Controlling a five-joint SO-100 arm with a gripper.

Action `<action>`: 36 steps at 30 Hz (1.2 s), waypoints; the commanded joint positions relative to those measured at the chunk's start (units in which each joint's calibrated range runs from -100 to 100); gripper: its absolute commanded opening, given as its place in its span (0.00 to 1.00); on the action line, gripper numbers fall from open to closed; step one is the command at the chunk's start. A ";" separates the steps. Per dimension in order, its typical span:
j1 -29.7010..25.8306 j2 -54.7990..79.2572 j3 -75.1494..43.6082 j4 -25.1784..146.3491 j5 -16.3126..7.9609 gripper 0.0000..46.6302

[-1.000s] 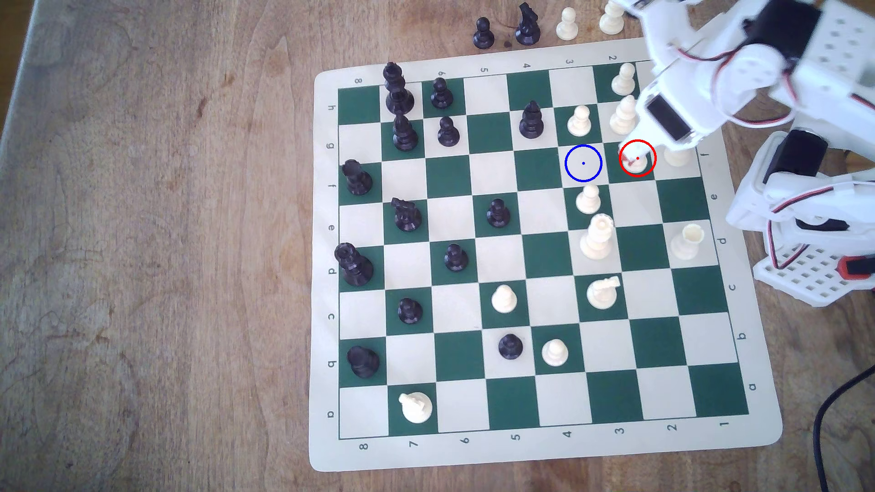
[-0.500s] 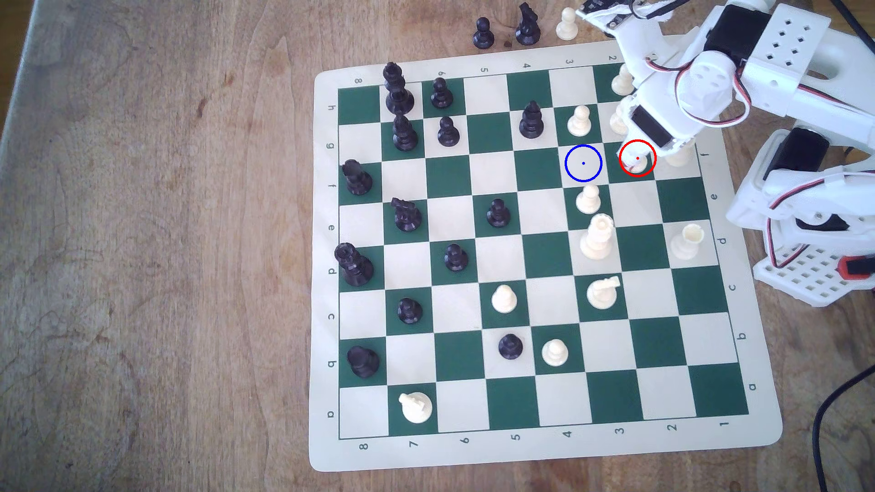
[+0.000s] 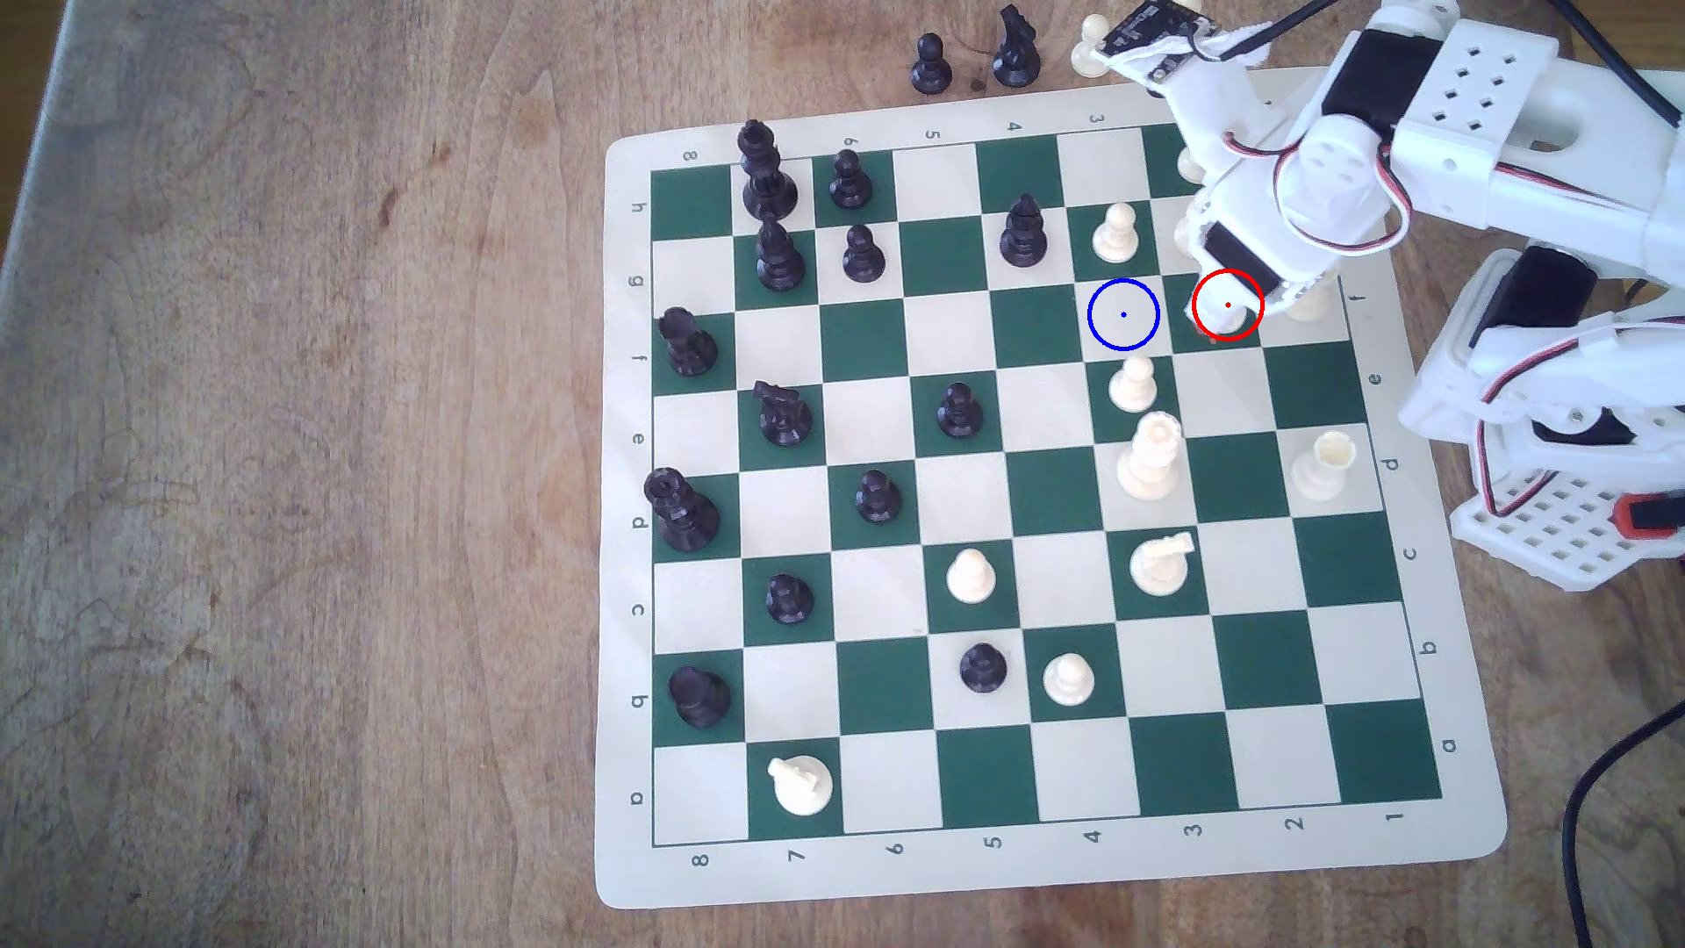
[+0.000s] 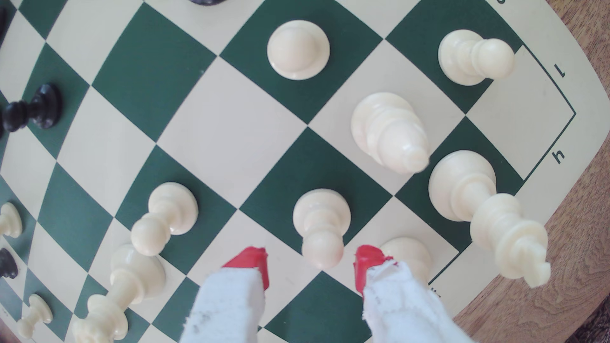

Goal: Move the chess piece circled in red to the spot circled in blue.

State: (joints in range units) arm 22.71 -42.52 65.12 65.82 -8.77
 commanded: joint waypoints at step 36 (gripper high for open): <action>-0.93 1.94 2.07 -6.77 -0.05 0.17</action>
State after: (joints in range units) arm 21.61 -40.09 67.83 59.44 -8.77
